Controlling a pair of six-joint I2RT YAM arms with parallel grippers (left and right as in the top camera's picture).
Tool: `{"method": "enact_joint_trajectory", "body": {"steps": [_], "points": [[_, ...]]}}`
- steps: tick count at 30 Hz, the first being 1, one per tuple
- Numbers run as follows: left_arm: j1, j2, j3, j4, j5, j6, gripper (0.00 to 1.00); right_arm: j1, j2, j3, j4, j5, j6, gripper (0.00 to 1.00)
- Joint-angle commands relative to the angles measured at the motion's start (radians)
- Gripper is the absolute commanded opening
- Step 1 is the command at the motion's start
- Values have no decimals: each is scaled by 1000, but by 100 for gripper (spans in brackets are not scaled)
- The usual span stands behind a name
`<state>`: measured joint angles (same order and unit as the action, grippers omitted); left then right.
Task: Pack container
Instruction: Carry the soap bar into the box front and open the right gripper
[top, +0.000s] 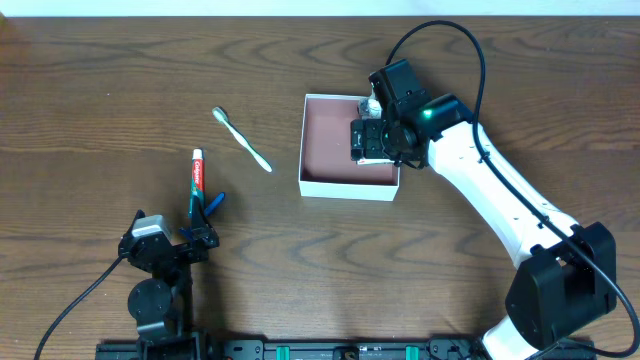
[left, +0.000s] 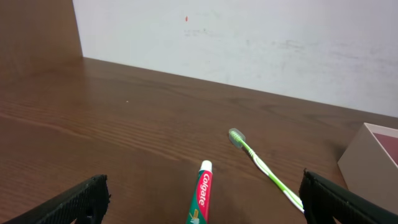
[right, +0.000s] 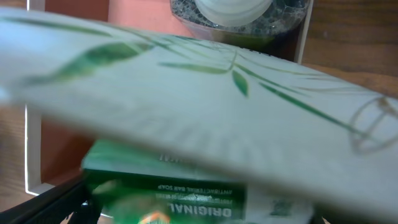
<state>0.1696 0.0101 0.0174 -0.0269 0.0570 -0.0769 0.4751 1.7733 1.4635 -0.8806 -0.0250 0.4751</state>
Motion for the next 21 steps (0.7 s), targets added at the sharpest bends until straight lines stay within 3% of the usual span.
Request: {"method": "enact_joint_trajectory", "body": {"steps": [1,21], "points": [[6,-6,-13,-40,11,13,98,10,29,-8,-9,-16,22,97],[6,-6,-13,-40,11,13,98,8,-64,15,7,-16,-20,97]]}}
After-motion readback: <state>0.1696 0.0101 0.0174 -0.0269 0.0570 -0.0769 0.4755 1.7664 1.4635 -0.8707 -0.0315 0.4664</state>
